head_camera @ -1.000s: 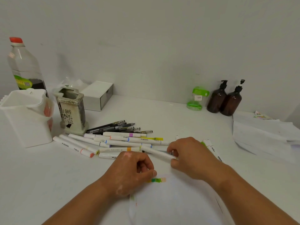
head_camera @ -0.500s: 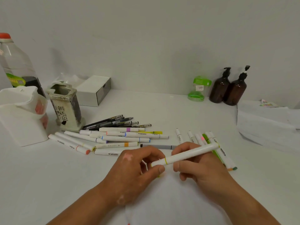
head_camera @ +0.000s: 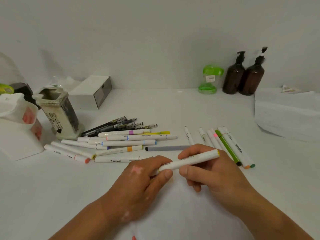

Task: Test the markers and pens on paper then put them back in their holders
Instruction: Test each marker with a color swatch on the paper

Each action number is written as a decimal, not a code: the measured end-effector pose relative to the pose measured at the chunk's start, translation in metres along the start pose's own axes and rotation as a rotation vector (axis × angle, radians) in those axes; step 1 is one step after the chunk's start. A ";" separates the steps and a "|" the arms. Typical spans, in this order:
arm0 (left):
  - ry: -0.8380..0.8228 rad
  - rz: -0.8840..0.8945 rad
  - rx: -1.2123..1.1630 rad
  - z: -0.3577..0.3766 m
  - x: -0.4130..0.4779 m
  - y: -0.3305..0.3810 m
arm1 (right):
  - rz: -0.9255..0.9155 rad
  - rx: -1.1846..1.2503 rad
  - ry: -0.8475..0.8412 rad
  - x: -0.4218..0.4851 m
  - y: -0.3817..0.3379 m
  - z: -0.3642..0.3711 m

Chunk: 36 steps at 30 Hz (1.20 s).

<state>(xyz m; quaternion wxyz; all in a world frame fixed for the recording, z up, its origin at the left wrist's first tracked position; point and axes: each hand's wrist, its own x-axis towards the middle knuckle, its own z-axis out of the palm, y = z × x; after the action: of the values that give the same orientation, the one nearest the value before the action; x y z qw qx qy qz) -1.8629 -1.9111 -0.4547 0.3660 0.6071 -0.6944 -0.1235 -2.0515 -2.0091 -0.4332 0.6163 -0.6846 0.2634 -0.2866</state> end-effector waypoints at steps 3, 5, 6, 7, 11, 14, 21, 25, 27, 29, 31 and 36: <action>-0.013 0.037 0.019 0.002 0.001 0.001 | 0.020 0.034 -0.035 -0.002 -0.001 0.006; -0.018 0.045 0.027 0.000 0.001 0.001 | 0.027 0.041 -0.048 -0.003 -0.002 0.010; -0.018 0.042 0.029 -0.001 0.001 0.001 | 0.024 0.033 -0.048 -0.003 -0.002 0.011; -0.019 0.037 0.029 -0.002 0.001 0.001 | 0.017 0.022 -0.050 -0.004 -0.003 0.011; -0.007 0.028 0.015 -0.005 0.001 0.002 | -0.002 -0.019 -0.049 -0.005 -0.002 0.010; 0.014 -0.045 0.046 -0.005 0.000 0.000 | -0.011 0.037 0.020 -0.002 0.001 0.008; -0.120 -0.178 0.220 -0.003 -0.003 -0.009 | 0.096 0.045 0.164 0.001 0.006 0.008; -0.186 -0.227 0.261 -0.003 -0.001 -0.009 | 0.156 -0.238 0.174 0.000 0.012 0.013; -0.197 -0.242 0.270 -0.003 -0.001 -0.009 | 0.165 -0.328 0.196 0.000 0.014 0.013; -0.203 -0.250 0.282 -0.003 0.000 -0.009 | 0.171 -0.382 0.211 0.000 0.015 0.014; -0.208 -0.258 0.290 -0.003 0.000 -0.009 | 0.174 -0.427 0.222 0.001 0.017 0.015; -0.213 -0.266 0.293 -0.002 0.000 -0.010 | 0.145 -0.442 0.207 0.001 0.018 0.014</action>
<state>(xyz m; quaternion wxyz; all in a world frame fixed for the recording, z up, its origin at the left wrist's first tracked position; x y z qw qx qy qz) -1.8542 -1.9126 -0.4596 0.1789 0.7235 -0.6536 -0.1320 -2.0408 -2.0014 -0.4523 0.4402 -0.7491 0.4299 -0.2456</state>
